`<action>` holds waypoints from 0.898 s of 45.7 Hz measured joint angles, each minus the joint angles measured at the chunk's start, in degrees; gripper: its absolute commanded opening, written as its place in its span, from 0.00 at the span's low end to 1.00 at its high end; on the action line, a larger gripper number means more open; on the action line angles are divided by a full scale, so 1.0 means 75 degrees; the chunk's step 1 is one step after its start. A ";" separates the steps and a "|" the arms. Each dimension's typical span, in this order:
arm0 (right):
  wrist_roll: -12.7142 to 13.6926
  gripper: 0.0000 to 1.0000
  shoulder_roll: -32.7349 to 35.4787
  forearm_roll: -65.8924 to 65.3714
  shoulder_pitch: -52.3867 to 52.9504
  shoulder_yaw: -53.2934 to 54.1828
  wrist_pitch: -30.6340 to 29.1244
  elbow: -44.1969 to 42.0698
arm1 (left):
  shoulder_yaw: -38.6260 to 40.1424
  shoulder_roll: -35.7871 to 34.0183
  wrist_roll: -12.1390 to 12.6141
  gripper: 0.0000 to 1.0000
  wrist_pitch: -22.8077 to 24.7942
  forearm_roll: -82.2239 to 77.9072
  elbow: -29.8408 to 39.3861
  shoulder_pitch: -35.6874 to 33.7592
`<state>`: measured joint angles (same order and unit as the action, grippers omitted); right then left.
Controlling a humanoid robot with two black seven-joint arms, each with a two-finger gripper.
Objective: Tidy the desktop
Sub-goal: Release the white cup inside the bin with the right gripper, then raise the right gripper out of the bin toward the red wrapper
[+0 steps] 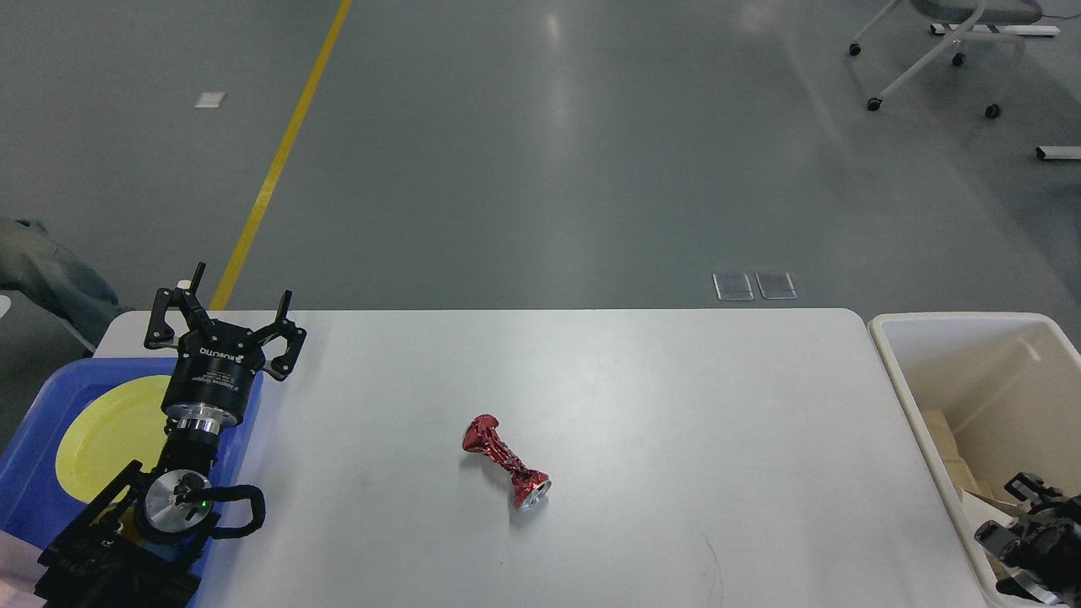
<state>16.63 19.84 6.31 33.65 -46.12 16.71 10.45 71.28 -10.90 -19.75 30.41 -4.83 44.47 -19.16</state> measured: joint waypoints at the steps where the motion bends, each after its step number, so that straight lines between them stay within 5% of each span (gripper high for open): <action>1: -0.0001 1.00 0.0008 -0.0002 0.0033 -0.0002 -0.0017 0.0011 | 0.0000 0.0000 0.0000 0.99 0.0000 0.0000 0.0000 0.0000; 11: -0.0002 1.00 0.0687 -0.0299 0.1145 -0.0089 -0.0673 0.0995 | 0.0000 0.0000 0.0001 0.99 0.0000 0.0000 0.0000 0.0000; 22: 0.0019 1.00 0.1775 -0.2423 0.3326 -0.0105 -0.2362 0.2926 | 0.0000 0.0000 0.0007 0.99 0.0000 0.0000 0.0000 0.0000; 41: 0.0047 1.00 0.1763 -0.3661 0.7289 -0.0807 -0.7297 0.4571 | 0.0000 0.0000 0.0007 0.99 0.0000 -0.0001 0.0000 0.0000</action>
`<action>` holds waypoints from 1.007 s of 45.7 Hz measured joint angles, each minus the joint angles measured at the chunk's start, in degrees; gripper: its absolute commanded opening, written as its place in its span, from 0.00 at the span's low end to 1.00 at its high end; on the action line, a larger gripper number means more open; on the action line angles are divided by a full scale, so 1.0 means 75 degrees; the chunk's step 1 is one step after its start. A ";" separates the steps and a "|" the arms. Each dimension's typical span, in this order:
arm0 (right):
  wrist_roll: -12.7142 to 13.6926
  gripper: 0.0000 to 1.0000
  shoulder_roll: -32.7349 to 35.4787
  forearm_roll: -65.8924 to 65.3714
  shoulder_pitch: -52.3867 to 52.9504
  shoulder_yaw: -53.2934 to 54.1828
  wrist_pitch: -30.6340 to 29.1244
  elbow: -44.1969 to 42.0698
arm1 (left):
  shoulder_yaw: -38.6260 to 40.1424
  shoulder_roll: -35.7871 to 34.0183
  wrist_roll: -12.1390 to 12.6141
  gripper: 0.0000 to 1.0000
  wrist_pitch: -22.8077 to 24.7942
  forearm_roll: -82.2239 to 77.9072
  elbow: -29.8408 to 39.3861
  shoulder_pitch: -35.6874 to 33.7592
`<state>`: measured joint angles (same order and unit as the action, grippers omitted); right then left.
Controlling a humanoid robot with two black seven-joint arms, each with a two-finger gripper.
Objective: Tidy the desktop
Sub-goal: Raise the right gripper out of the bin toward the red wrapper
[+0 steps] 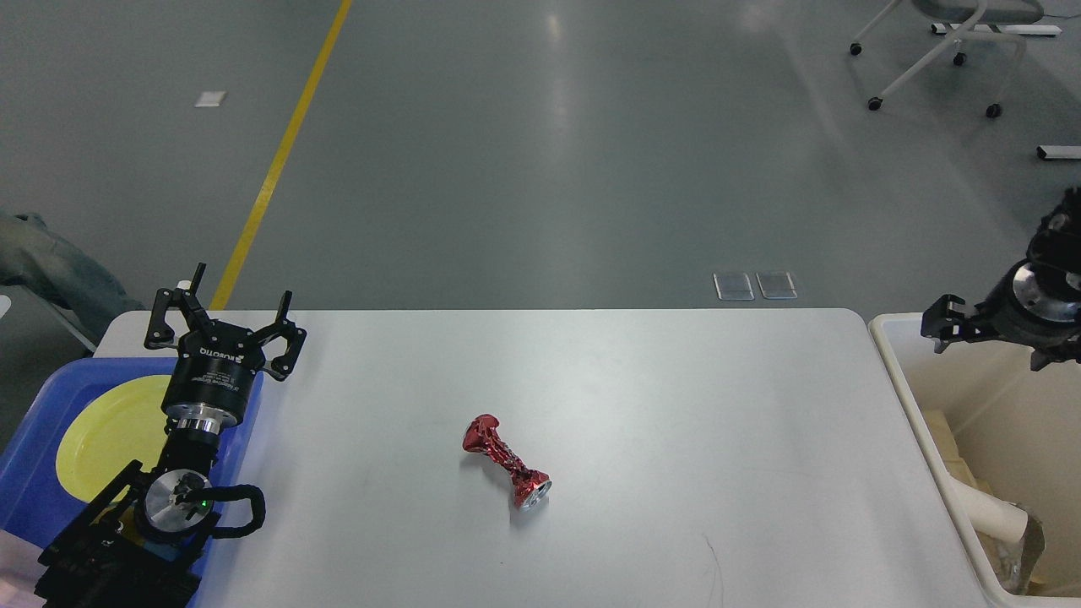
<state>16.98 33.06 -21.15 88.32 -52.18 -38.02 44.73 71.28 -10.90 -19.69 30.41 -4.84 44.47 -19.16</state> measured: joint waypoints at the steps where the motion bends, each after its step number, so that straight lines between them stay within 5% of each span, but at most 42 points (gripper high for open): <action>1: 0.0010 1.00 -0.0055 0.0009 0.0362 -0.0048 -0.0371 0.0187 | 0.0000 0.0000 0.0000 0.99 0.0000 0.0001 0.0000 0.0000; 15: 0.0043 1.00 -0.0434 0.0596 0.3619 -0.0546 -0.2187 0.2533 | 0.0000 0.0000 0.0002 0.99 0.0000 -0.0001 0.0000 0.0000; 33: 0.0044 1.00 -0.2307 0.2405 0.7092 -0.0966 -0.2266 0.5265 | 0.0000 0.0000 -0.0011 0.99 0.0000 0.0001 0.0000 0.0000; 46: 0.0051 1.00 -0.3011 0.3133 0.8601 -0.1371 -0.2266 0.6212 | 0.0000 0.0000 -0.0011 0.99 0.0000 0.0001 0.0000 0.0000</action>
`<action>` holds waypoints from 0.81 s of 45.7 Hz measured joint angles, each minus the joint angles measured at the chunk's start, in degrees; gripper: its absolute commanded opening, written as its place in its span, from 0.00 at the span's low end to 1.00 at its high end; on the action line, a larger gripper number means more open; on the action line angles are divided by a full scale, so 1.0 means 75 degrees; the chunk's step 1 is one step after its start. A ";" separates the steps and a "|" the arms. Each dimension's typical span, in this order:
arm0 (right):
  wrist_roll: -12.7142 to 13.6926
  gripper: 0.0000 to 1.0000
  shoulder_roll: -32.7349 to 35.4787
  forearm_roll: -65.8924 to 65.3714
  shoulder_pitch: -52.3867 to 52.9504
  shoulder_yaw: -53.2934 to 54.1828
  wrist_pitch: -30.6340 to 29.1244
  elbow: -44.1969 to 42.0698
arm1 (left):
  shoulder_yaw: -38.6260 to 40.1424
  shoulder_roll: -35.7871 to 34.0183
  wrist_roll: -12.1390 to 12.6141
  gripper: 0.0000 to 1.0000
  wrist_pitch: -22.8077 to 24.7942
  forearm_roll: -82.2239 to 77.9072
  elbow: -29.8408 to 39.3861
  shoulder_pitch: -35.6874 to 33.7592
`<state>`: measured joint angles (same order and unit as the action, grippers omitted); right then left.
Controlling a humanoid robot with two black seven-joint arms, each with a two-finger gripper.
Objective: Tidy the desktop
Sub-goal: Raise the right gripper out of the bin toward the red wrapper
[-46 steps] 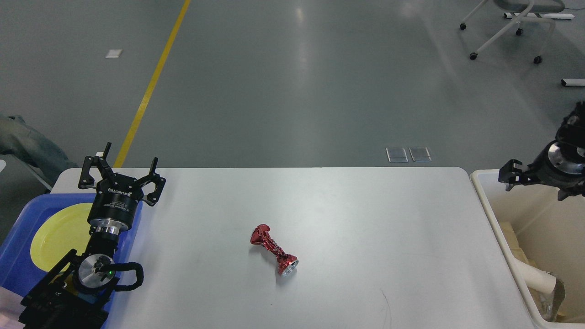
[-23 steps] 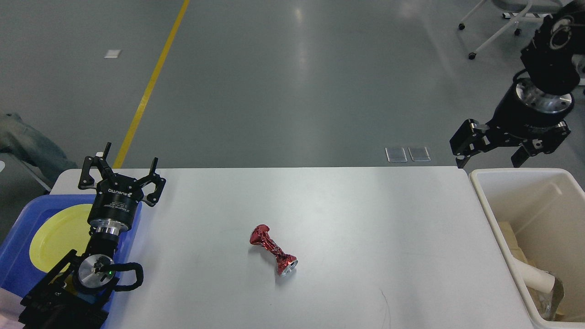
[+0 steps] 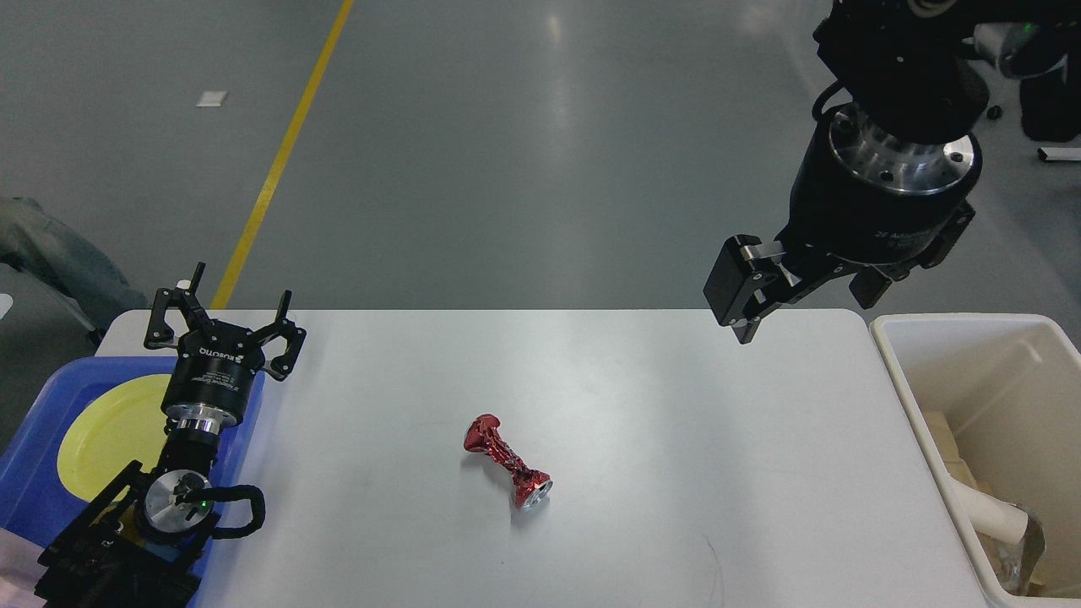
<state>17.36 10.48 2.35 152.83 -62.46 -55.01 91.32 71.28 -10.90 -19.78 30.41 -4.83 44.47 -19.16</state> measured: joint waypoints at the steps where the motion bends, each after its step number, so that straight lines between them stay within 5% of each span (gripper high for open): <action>1: 0.0000 1.00 -0.0025 0.0012 0.0045 -0.0096 0.0000 0.0015 | 0.0000 0.0000 0.0000 0.99 0.0000 0.0000 0.0000 0.0000; 23: -0.0064 1.00 -0.0053 0.1230 -0.0215 -0.0881 0.0493 0.0046 | 0.0000 0.0000 0.0000 0.99 0.0000 0.0000 0.0000 0.0000; 37: -0.0102 0.87 0.0394 0.0710 -0.1776 0.0167 0.1349 -0.0303 | 0.0000 0.0000 0.0000 0.99 0.0000 0.0000 0.0000 0.0004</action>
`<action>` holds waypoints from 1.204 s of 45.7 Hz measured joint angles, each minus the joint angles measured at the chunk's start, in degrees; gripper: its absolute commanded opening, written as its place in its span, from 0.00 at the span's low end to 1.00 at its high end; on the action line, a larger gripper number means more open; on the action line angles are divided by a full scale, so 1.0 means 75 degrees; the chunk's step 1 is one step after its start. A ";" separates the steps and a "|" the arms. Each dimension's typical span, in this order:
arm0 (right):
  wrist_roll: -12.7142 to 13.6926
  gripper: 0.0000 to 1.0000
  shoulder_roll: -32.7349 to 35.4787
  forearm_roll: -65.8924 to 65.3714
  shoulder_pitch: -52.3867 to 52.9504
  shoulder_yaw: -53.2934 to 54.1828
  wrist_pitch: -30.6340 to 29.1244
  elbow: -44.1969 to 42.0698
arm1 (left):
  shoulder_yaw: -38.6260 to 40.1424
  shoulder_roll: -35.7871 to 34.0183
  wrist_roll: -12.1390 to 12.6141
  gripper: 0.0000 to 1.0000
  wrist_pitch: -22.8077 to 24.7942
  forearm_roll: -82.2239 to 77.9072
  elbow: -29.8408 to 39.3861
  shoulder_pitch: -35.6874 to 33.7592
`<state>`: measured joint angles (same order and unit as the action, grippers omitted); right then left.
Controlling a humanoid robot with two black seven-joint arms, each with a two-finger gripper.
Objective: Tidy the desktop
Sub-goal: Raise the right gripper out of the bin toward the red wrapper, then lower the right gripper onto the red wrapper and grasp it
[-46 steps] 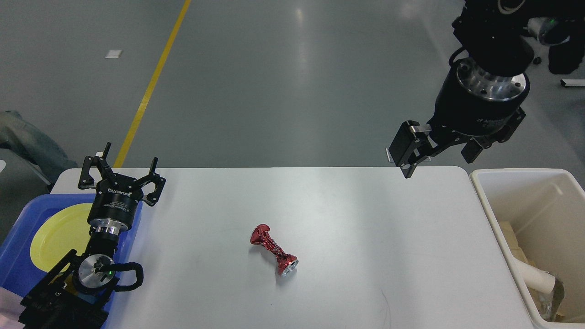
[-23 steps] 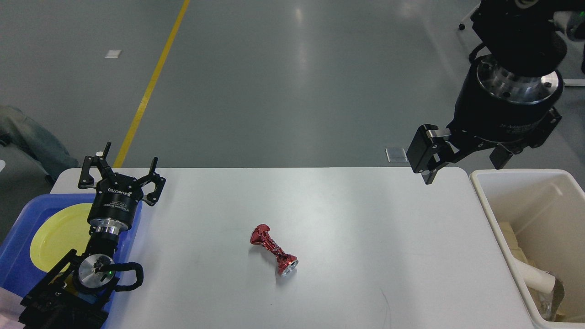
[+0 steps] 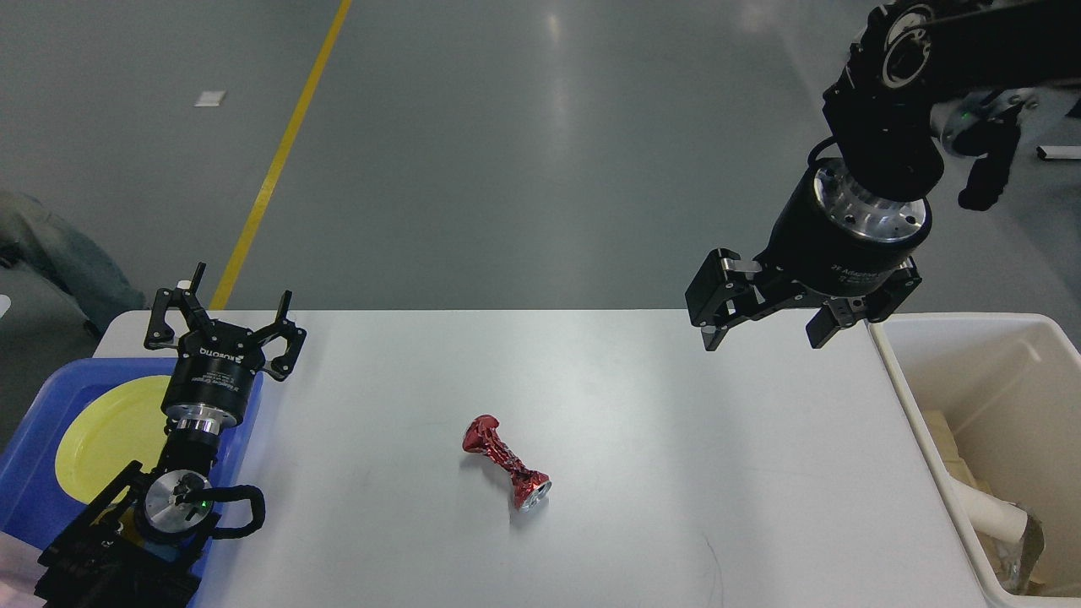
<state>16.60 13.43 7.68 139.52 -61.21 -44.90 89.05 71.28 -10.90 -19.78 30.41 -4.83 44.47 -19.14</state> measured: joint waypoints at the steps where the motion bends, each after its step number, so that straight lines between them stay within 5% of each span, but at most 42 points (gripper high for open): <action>1: -0.0003 0.87 0.0030 -0.0185 -0.0139 0.0145 0.0041 -0.0033 | 0.0000 0.0000 0.0000 0.99 0.0000 0.0000 0.0000 0.0001; 24: -0.0067 0.88 -0.0927 -0.5466 -0.3401 0.3270 0.0970 -0.0501 | 0.0003 0.0000 0.0000 0.99 0.0000 -0.0001 0.0000 -0.0002; 41: -0.0054 0.88 -0.2744 -0.6931 -0.6458 0.4819 0.1172 -0.3966 | 0.0009 0.0000 0.0000 0.99 0.0000 -0.0001 0.0000 -0.0004; 55: -0.0063 0.88 -0.3323 -0.7655 -0.7911 0.5043 0.3302 -0.4662 | 0.0009 0.0000 0.0008 0.99 0.0000 0.0000 0.0000 -0.0004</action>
<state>16.12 -11.49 -49.73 80.18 -23.39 -20.13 54.08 71.35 -10.90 -19.72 30.41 -4.84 44.47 -19.17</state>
